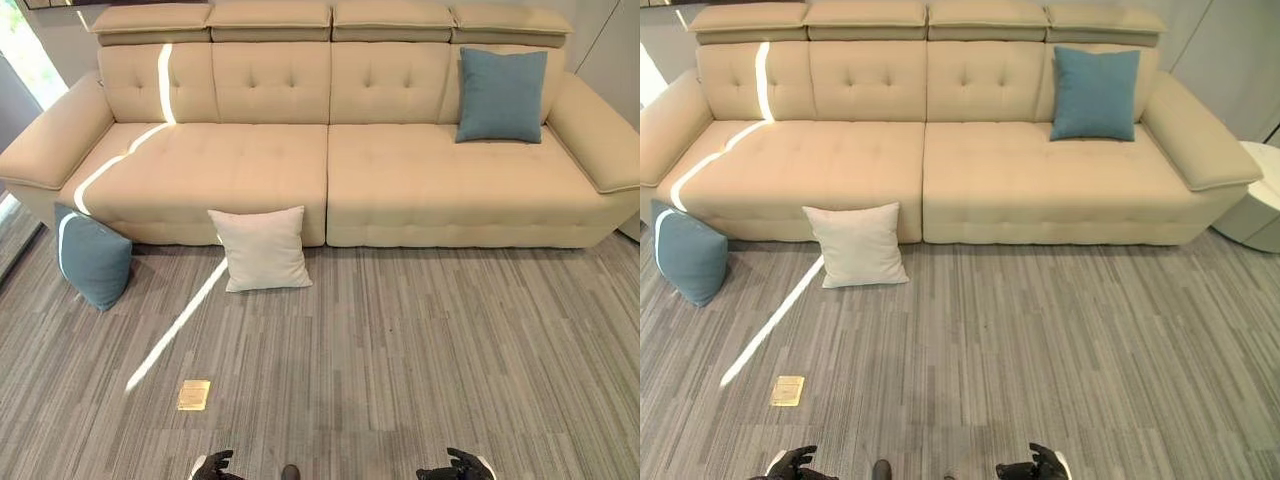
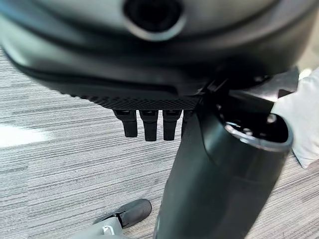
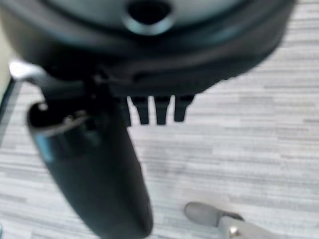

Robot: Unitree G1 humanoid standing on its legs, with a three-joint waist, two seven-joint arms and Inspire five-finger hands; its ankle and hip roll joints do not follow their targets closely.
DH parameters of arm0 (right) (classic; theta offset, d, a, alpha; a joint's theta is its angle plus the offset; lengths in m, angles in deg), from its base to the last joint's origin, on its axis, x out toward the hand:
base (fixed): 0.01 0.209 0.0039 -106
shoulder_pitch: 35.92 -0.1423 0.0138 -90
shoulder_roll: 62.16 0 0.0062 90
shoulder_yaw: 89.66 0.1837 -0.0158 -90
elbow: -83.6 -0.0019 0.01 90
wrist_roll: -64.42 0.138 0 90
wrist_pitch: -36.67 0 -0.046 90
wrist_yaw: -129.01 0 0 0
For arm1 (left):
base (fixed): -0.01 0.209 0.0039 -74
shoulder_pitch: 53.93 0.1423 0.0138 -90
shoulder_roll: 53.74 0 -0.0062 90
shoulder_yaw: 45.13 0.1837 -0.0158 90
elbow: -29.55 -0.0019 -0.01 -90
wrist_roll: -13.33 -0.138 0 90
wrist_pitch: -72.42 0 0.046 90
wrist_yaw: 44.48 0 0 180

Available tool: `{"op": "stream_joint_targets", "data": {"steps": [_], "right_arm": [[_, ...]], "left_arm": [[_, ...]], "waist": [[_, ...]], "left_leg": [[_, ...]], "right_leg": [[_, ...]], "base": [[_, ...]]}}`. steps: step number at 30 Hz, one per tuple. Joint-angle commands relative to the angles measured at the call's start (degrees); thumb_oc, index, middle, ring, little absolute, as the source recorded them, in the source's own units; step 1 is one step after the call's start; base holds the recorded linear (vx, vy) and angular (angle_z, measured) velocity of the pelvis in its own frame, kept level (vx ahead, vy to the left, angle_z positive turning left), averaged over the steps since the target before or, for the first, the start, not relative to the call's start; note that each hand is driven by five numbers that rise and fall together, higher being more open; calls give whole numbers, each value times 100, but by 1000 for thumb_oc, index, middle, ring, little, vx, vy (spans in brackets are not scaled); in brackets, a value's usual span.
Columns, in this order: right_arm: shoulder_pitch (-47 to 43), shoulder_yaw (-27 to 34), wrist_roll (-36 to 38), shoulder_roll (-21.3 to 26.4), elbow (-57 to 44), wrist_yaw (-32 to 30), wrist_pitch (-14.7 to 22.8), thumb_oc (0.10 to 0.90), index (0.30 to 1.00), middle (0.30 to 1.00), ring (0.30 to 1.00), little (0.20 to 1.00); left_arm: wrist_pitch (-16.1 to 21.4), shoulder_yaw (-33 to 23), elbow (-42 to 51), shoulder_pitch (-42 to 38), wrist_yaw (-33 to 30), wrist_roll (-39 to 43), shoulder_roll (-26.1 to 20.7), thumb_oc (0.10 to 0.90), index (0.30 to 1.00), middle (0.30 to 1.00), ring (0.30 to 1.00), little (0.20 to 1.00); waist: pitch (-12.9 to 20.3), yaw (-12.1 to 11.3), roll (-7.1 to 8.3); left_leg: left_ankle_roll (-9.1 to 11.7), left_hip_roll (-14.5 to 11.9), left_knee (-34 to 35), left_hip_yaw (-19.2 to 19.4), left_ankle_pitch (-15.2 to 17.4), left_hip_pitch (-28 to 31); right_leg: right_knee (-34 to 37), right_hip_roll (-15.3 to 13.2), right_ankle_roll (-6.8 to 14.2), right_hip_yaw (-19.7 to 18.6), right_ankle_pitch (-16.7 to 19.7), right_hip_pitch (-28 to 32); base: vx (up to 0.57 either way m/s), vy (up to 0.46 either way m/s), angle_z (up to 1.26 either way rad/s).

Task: Pick up all the scattered cushions and arrange them neatly on the sofa.

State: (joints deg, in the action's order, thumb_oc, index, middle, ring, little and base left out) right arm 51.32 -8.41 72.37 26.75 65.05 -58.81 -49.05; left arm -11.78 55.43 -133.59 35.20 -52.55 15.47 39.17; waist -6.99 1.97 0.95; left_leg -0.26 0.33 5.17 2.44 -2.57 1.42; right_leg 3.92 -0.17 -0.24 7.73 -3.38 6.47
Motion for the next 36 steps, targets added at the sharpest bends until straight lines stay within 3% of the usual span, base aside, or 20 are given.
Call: {"op": "stream_joint_targets", "data": {"steps": [1,5,8,11,12,17,23,26,28,30,32,33,35,36], "right_arm": [[-138,-42,-103,57,-117,-183,38,800,900,900,900,900],[-124,-58,-90,26,-126,-183,42,800,900,900,900,900],[-143,-66,-68,45,-165,-194,61,800,900,900,900,900],[-124,-71,-60,46,-166,-193,81,800,900,900,900,900],[-116,-84,-28,57,-144,-189,88,800,900,900,900,900],[-144,-246,-79,135,-186,-179,65,800,900,900,900,900],[-23,-244,-85,149,-175,-153,102,800,900,900,900,900],[8,-184,16,155,-99,-128,148,800,900,900,900,900],[-28,-213,60,163,-86,-123,138,800,900,900,900,900],[-29,-207,114,169,-32,-125,112,800,900,900,900,900],[24,-184,140,173,17,-122,70,800,900,900,900,900],[40,-173,140,175,51,-121,70,800,900,900,900,900],[98,-125,147,153,99,-166,30,800,900,900,900,900],[109,-109,132,135,103,-152,20,800,900,900,900,900]], "left_arm": [[28,-97,-167,-281,-130,95,-124,800,900,900,900,900],[29,-237,-151,-295,-169,246,-206,800,900,900,900,900],[63,-315,-96,-356,-196,379,-295,800,900,900,900,900],[86,-284,-71,-377,-188,359,-316,800,900,900,900,900],[103,-258,-61,-403,-188,360,-332,800,900,900,900,900],[111,-191,-99,-477,-164,379,-273,800,900,900,900,900],[125,-169,-138,-387,-115,330,-137,800,900,900,900,900],[99,-87,-137,-368,-38,340,-43,800,900,900,900,900],[87,-6,-80,-444,-51,327,-65,800,900,900,900,900],[76,33,-22,-505,-53,374,-88,800,900,900,900,900],[56,90,29,-552,-66,363,-118,800,900,900,900,900],[55,108,36,-561,-66,344,-141,800,900,900,900,900],[57,185,99,-612,-60,301,-199,800,900,900,900,900],[51,168,81,-596,-45,302,-198,800,900,900,900,900]], "waist": [[-47,-236,133],[-208,-235,170],[-307,-249,120],[-284,-229,133],[-268,-196,166],[-388,-15,283],[-281,35,298],[-180,101,302],[-248,117,370],[-281,127,413],[-241,119,479],[-225,112,475],[-232,59,465],[-214,50,434]], "left_leg": [[-61,265,-368,-129,593,-39],[-184,326,-454,-320,632,-1],[-207,293,-527,-471,667,16],[-189,323,-478,-623,703,117],[-152,354,-424,-764,711,194],[-32,568,-335,-1349,795,548],[40,586,-535,-1556,944,717],[287,451,-1222,-1309,900,522],[430,381,-1890,-808,825,107],[380,163,-2136,-181,941,-251],[262,-33,-1819,253,1081,-475],[267,-96,-1583,318,946,-546],[399,-412,-1047,698,152,-1102],[386,-404,-901,713,155,-1032]], "right_leg": [[-988,-738,964,-61,135,-560],[-2028,-851,956,-71,546,-990],[-2536,-777,895,-66,462,-1261],[-2400,-618,793,-113,221,-1305],[-2071,-426,735,-211,63,-1337],[-1201,55,740,-311,374,-1805],[-1102,143,568,-376,259,-1527],[-856,142,452,-295,161,-1104],[-770,42,418,-274,129,-929],[-692,-50,388,-220,48,-789],[-560,-154,423,-127,-13,-619],[-516,-147,443,-118,-37,-549],[-338,-126,461,-71,-177,-223],[-359,-104,466,-118,-214,-194]], "base": [[18,158,-2],[38,116,17],[59,79,50],[133,22,44],[161,-40,50],[177,-47,63],[170,-100,65],[190,-157,63],[82,-67,42],[87,-31,22],[166,6,28],[251,64,47],[317,119,18],[272,140,19]]}}
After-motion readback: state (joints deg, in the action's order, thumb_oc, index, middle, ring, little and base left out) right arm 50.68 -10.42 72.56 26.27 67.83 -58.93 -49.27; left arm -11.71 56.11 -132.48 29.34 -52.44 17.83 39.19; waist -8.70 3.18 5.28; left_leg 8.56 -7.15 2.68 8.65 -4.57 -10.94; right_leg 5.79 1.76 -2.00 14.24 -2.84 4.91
